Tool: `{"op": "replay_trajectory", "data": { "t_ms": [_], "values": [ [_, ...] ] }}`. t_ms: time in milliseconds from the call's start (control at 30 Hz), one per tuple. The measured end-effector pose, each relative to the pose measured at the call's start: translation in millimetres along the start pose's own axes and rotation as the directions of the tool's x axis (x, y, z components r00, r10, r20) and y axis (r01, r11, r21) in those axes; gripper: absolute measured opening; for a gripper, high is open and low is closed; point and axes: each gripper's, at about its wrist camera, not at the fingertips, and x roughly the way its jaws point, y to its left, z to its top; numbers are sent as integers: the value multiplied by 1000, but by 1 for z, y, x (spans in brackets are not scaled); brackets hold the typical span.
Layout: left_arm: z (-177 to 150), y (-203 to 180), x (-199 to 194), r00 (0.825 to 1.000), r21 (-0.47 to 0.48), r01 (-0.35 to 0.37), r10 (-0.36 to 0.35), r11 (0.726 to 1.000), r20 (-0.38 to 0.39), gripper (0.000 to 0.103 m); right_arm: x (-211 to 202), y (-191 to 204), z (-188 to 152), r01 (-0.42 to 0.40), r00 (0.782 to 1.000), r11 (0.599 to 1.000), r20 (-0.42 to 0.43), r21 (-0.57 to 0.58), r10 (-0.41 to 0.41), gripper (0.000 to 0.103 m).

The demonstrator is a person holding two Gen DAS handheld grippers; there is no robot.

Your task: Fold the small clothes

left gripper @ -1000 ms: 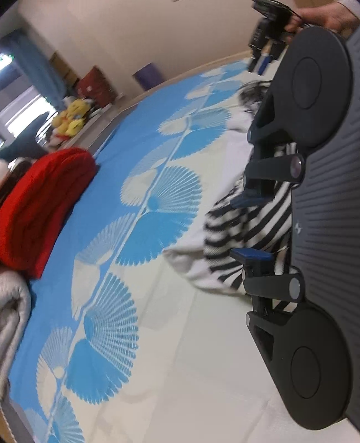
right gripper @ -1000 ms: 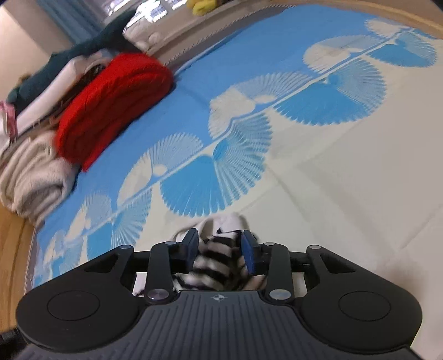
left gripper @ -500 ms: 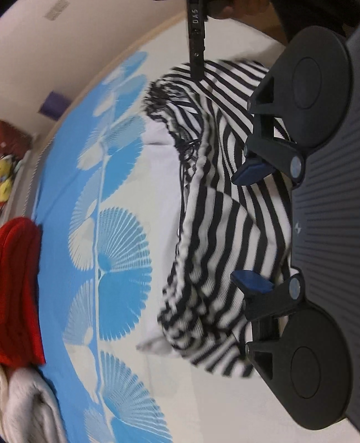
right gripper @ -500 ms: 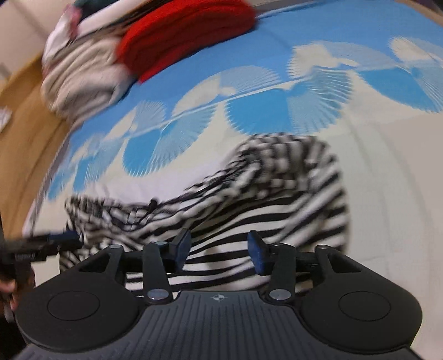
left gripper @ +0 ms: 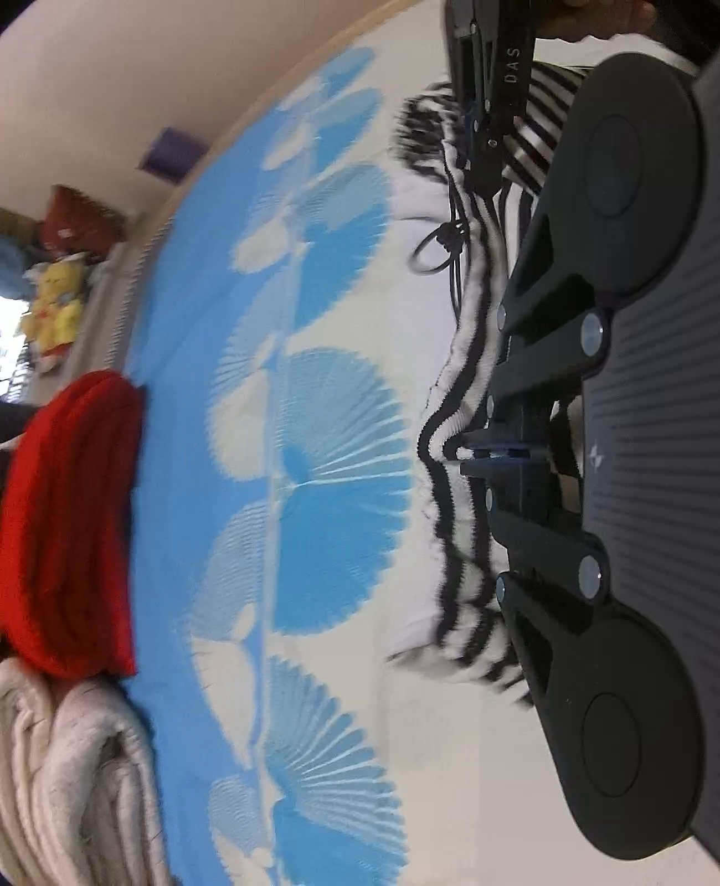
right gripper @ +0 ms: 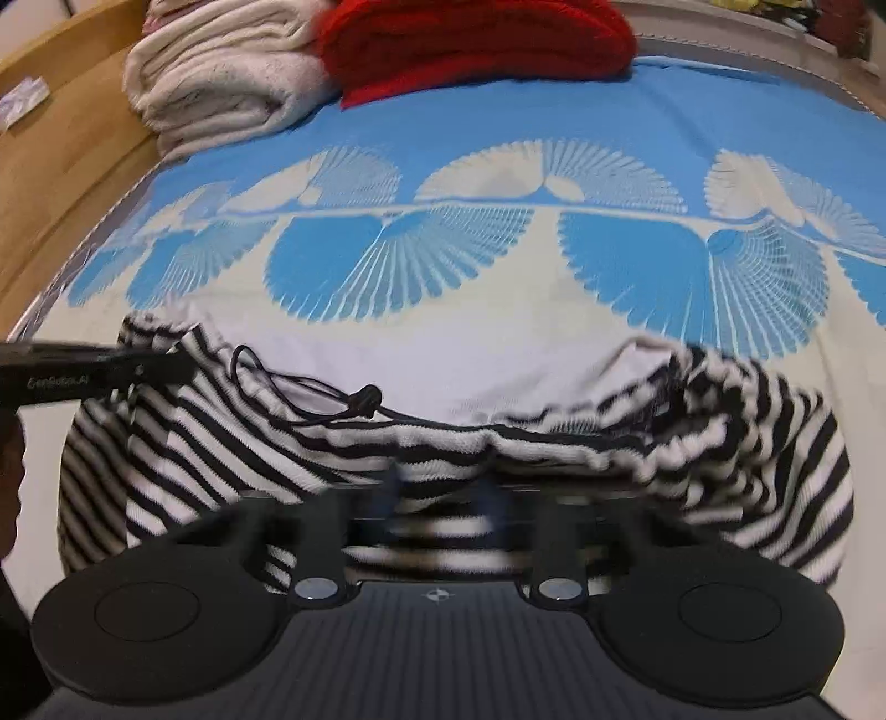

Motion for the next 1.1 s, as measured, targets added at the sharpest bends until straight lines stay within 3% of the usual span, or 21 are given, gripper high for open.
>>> {"op": "replay_trajectory", "data": {
  "t_ms": [100, 167, 267, 367, 400, 433, 500, 567, 667, 733, 800, 867, 1033, 1067, 1100],
  "values": [
    [12, 6, -13, 993, -43, 12, -7, 999, 118, 2, -6, -6, 14, 1, 994, 998, 111, 62, -8, 6],
    [18, 3, -20, 982, -40, 8, 0, 999, 190, 2, -17, -4, 24, 5, 972, 997, 234, 73, -22, 6],
    [19, 2, -11, 986, -42, -23, 30, 999, 164, 3, -21, 6, 33, 27, 942, 999, 334, 43, -40, 6],
    [15, 10, 21, 999, -85, -32, 29, 996, -38, 14, 8, 7, 35, 68, 969, 997, 237, 38, -75, 9],
    [11, 14, 33, 992, -104, -32, 19, 994, -126, 23, 20, 4, 34, 75, 981, 997, 176, 37, -80, 13],
    [9, 19, 38, 986, -127, -23, 1, 992, -168, 24, 36, 1, 32, 80, 993, 996, 90, 30, -83, 14],
    [12, 31, 30, 989, -180, 0, -27, 984, -148, 25, 55, -4, 23, 128, 992, 992, -19, 5, -128, 16],
    [18, 47, 17, 995, -244, 22, -44, 970, -86, 33, 51, -11, 22, 118, 993, 993, -25, 8, -118, 16],
    [20, 76, -3, 1000, -340, 21, -26, 940, -10, 35, 15, -25, 31, 94, 992, 994, 76, 51, -98, 30],
    [18, 87, -8, 1000, -352, -6, 1, 936, -15, 38, -14, -39, 31, 77, 980, 993, 179, 87, -92, 48],
    [17, 90, -2, 999, -331, -18, 1, 943, -50, 45, -31, -57, 34, 96, 964, 988, 236, 121, -122, 54],
    [16, 85, 3, 997, -281, -16, -5, 960, -75, 50, -36, -77, 32, 121, 963, 982, 222, 143, -151, 55],
    [4, 72, 13, 994, -179, -81, 67, 981, -81, 46, -17, -105, 24, 177, 977, 976, 94, 129, -190, 55],
    [2, 73, 14, 994, -181, -84, 71, 980, -77, 39, -14, -106, 23, 192, 976, 975, 83, 114, -202, 55],
    [2, 73, 15, 995, -184, -83, 70, 980, -77, 27, -12, -106, 22, 207, 974, 973, 74, 103, -215, 54]
  ]
}}
